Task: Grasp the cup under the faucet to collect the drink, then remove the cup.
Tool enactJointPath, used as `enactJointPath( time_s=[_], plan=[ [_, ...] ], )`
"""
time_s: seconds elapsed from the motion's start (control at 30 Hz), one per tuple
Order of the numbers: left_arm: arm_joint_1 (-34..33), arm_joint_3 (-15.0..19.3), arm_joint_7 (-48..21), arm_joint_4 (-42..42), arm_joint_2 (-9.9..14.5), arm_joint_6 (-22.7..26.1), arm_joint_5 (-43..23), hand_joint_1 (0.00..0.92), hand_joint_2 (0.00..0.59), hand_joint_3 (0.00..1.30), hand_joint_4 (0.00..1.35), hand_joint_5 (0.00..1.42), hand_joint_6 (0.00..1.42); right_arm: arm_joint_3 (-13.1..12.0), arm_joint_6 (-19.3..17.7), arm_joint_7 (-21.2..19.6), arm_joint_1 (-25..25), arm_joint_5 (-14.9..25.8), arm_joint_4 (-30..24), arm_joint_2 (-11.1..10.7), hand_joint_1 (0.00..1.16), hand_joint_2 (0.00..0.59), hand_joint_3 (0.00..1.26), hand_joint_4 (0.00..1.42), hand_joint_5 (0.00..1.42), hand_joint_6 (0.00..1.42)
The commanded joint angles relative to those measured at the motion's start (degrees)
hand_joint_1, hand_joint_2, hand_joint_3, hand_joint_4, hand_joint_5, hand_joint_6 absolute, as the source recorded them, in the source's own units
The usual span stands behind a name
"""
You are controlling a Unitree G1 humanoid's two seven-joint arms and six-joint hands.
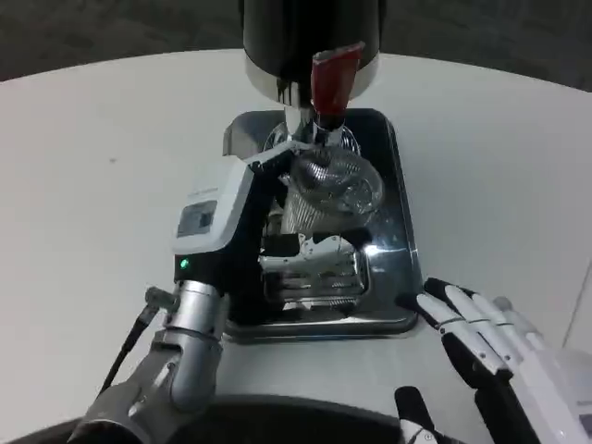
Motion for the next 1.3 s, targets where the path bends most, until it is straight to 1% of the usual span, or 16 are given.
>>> enactJointPath(
  time_s=[0.03,0.13,0.2,0.27,0.33,0.5,0.57,0.63,0.7,0.83,0.87,0.97,1.07,1.13,1.2,1.3],
  plan=[
    [3.07,-0.65,0.33,0.79,2.03,1.32,-0.50,0.534,0.137,0.78,0.77,0.96,1.08,0.09,-1.00,0.03,0.90,0.80,-0.38,-0.34,0.35,0.515,0.18,0.09,0.11,0.12],
    [2.99,-2.03,-0.80,0.65,2.79,2.58,0.27,0.456,0.124,0.55,0.53,0.76,0.80,-0.11,-0.58,0.41,0.27,0.86,-0.25,-0.26,0.35,0.515,0.18,0.10,0.11,0.12],
    [2.76,-2.69,-2.05,0.64,2.93,2.66,0.02,0.410,0.110,0.44,0.44,0.68,0.67,0.01,-0.60,0.94,-0.01,0.92,-0.30,-0.45,0.35,0.515,0.18,0.10,0.12,0.15],
    [2.72,-3.08,-2.64,0.47,2.97,2.66,-0.29,0.386,0.108,0.38,0.39,0.64,0.59,0.12,-0.51,1.41,-0.08,0.90,-0.37,-0.47,0.35,0.515,0.18,0.10,0.12,0.16],
    [2.93,-3.27,-2.85,0.03,3.00,2.54,-0.47,0.380,0.110,0.33,0.35,0.62,0.54,0.17,-0.30,1.67,-0.01,0.90,-0.42,-0.27,0.35,0.515,0.18,0.10,0.13,0.17],
    [3.17,-3.42,-3.50,-0.45,3.07,1.90,-1.08,0.361,0.107,0.27,0.30,0.60,0.48,0.36,-0.06,1.75,0.18,0.73,-0.44,0.29,0.35,0.515,0.18,0.10,0.15,0.20],
    [3.33,-3.24,-3.63,-0.68,3.13,1.58,-1.38,0.347,0.101,0.22,0.26,0.57,0.44,0.52,0.05,1.78,0.22,0.67,-0.40,0.43,0.35,0.515,0.18,0.10,0.15,0.21],
    [3.59,-3.03,-3.84,-1.01,3.25,1.35,-1.71,0.318,0.099,0.17,0.21,0.52,0.40,0.68,0.21,1.81,0.27,0.66,-0.36,0.58,0.35,0.515,0.19,0.10,0.16,0.22],
    [3.90,-2.85,-4.35,-1.45,3.51,0.87,-2.14,0.286,0.080,0.13,0.16,0.49,0.35,0.86,0.36,1.82,0.28,0.69,-0.34,0.67,0.35,0.515,0.19,0.10,0.16,0.22],
    [5.07,-2.23,-4.71,-3.15,4.04,-0.05,-3.06,0.189,0.054,0.09,0.12,0.45,0.32,1.17,0.41,1.76,0.25,0.55,-0.31,0.77,0.35,0.515,0.19,0.10,0.16,0.23],
    [5.99,-1.61,-4.52,-4.30,4.29,-0.65,-3.76,0.160,0.044,0.08,0.11,0.43,0.29,1.19,0.34,1.73,0.20,0.55,-0.27,0.75,0.35,0.515,0.19,0.10,0.16,0.23],
    [9.07,0.68,-4.67,-8.40,5.16,-2.24,-6.10,0.023,0.008,0.06,0.06,0.39,0.23,1.23,0.33,1.71,0.06,0.55,-0.19,0.74,0.35,0.515,0.19,0.10,0.16,0.23],
    [12.80,4.30,-6.74,-13.44,5.81,-4.04,-10.50,0.000,0.000,0.03,0.01,0.30,0.16,1.27,0.41,1.75,0.02,0.62,-0.10,0.77,0.35,0.515,0.19,0.10,0.16,0.23],
    [15.64,7.04,-9.40,-18.03,6.29,-4.93,-14.33,0.000,0.034,0.00,0.00,0.26,0.11,1.33,0.42,1.80,0.04,0.70,0.02,0.76,0.35,0.515,0.19,0.10,0.16,0.23],
    [18.58,9.65,-13.87,-23.99,6.78,-4.99,-19.17,0.000,0.098,0.00,0.00,0.23,0.09,1.47,0.43,1.86,0.06,0.73,0.15,0.76,0.35,0.515,0.19,0.10,0.16,0.23],
    [22.13,12.69,-22.20,-32.86,7.40,-3.15,-26.82,0.000,0.131,0.00,0.00,0.08,0.03,1.72,0.45,1.94,-0.32,0.60,0.30,0.78,0.35,0.515,0.19,0.10,0.17,0.24]
  ],
)
